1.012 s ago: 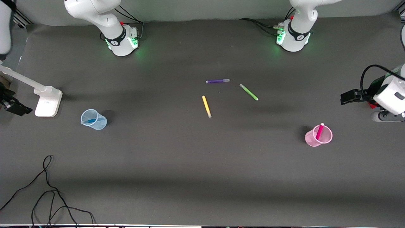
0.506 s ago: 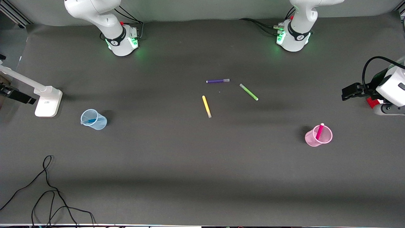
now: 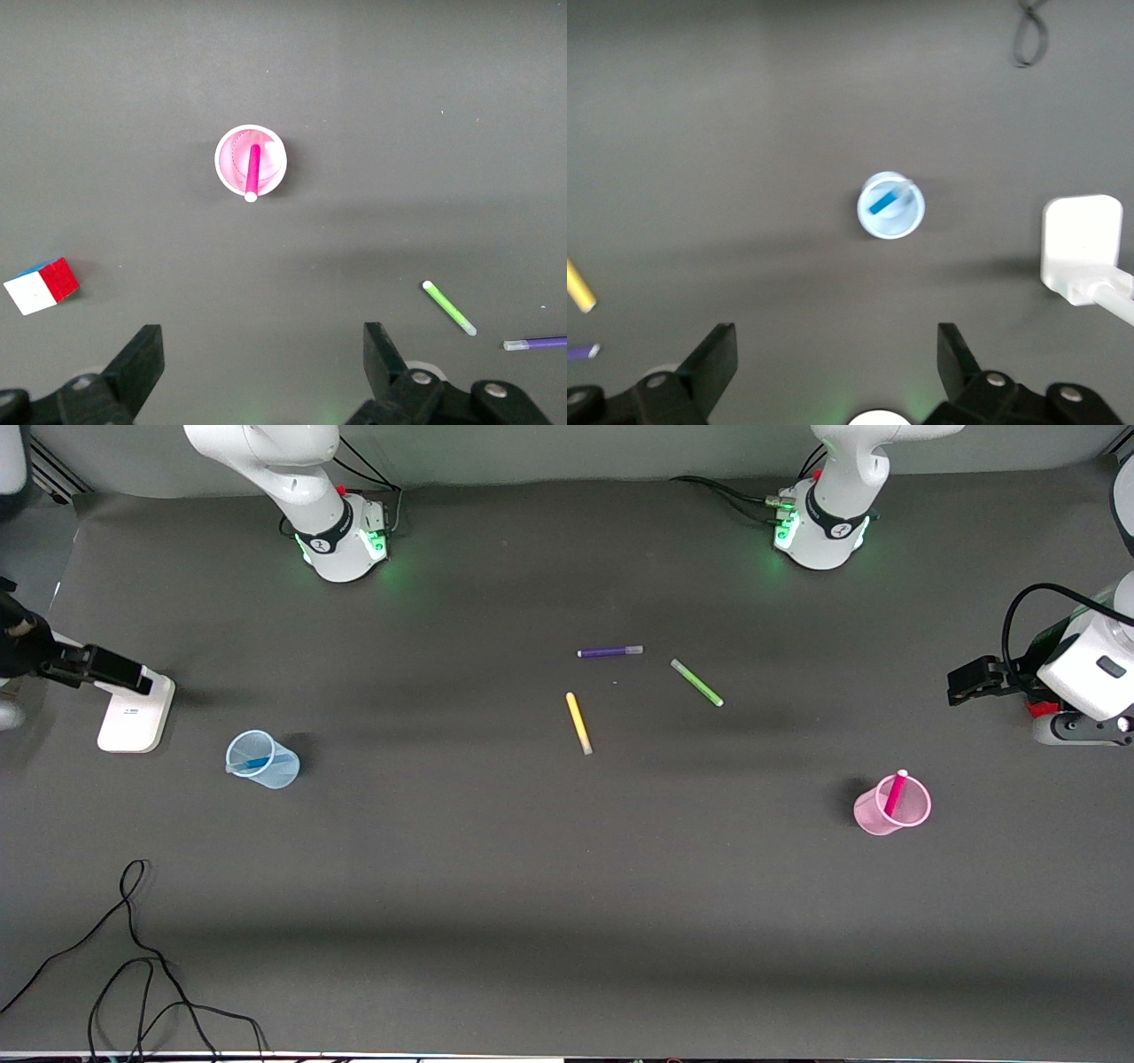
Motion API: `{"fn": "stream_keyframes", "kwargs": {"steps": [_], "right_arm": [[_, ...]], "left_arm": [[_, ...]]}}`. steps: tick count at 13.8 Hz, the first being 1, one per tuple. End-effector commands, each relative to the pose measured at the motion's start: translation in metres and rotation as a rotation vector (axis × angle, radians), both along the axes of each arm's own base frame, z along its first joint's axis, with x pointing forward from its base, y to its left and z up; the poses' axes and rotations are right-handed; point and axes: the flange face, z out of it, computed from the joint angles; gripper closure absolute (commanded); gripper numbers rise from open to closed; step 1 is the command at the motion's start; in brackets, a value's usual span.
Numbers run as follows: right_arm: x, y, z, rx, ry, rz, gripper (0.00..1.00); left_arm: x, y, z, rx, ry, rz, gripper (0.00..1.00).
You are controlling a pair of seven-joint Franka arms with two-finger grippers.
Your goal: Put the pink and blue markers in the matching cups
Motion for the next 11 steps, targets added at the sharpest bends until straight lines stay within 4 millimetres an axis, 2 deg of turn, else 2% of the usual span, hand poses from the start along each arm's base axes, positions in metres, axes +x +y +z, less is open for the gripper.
{"fn": "stream_keyframes", "kwargs": {"steps": [1, 3, 4, 7, 9, 11], "right_arm": [[-0.038, -0.012, 0.020, 0.072, -0.047, 0.093, 0.00], [-0.046, -0.008, 0.010, 0.081, -0.046, 0.143, 0.00], [-0.045, 0.009, 0.006, 0.079, -0.050, 0.174, 0.00], [-0.039, -0.002, 0.004, 0.097, -0.052, 0.156, 0.00], [-0.036, -0.003, 0.002, 0.089, -0.047, 0.153, 0.00], [-0.024, 0.002, 0.002, 0.072, -0.046, 0.166, 0.00]], "left_arm": [[-0.008, -0.003, 0.005, -0.019, -0.019, -0.013, 0.00], [-0.007, -0.002, 0.006, -0.019, -0.020, -0.012, 0.00], [-0.007, -0.002, 0.006, -0.019, -0.020, -0.012, 0.00], [-0.008, -0.004, 0.006, -0.019, -0.016, -0.015, 0.00], [-0.009, -0.007, 0.004, -0.015, -0.006, -0.020, 0.00], [-0.009, -0.007, 0.004, -0.008, -0.007, -0.021, 0.00]]}}
